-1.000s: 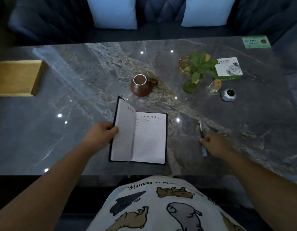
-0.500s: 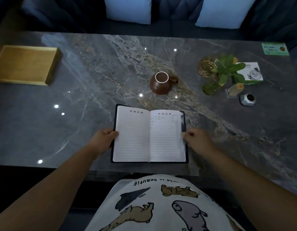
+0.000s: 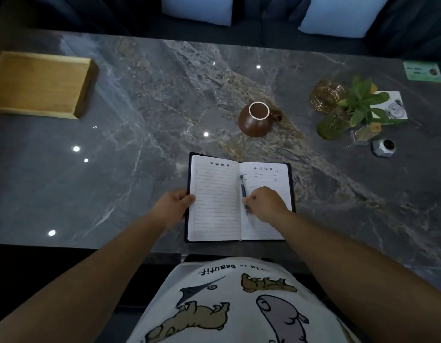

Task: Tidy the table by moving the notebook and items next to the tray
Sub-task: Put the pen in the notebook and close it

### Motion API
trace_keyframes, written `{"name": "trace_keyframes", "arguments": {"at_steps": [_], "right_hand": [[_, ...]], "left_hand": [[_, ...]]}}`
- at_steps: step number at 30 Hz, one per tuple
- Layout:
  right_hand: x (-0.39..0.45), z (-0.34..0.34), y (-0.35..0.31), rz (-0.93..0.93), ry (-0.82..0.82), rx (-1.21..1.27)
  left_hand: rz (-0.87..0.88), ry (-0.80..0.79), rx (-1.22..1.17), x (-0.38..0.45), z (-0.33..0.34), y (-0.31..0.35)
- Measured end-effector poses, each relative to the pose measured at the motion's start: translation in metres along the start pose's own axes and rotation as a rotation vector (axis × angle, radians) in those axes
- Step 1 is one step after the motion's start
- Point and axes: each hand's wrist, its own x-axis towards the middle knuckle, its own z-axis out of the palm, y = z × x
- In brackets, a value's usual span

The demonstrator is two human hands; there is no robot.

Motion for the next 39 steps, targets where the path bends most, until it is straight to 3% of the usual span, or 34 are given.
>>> {"name": "trace_keyframes", "arguments": {"at_steps": [20, 27, 31, 35, 39], "right_hand": [[-0.001, -0.004, 0.012, -0.118, -0.027, 0.028], [-0.008, -0.048, 0.078, -0.224, 0.311, -0.096], [-0.008, -0.081, 0.137, -0.208, 0.404, -0.35], [-0.003, -0.103, 0.185, -0.045, 0.204, -0.624], [0.002, -0.111, 0.203, -0.046, 0.056, -0.736]], "left_hand": [[0.043, 0.001, 0.022, -0.003, 0.0, 0.006], [0.127, 0.039, 0.176, -0.013, 0.008, 0.029], [0.23, 0.084, 0.299, -0.023, 0.024, 0.052], [0.284, 0.077, 0.405, -0.028, 0.045, 0.07], [0.37, 0.095, 0.452, -0.029, 0.07, 0.082]]}}
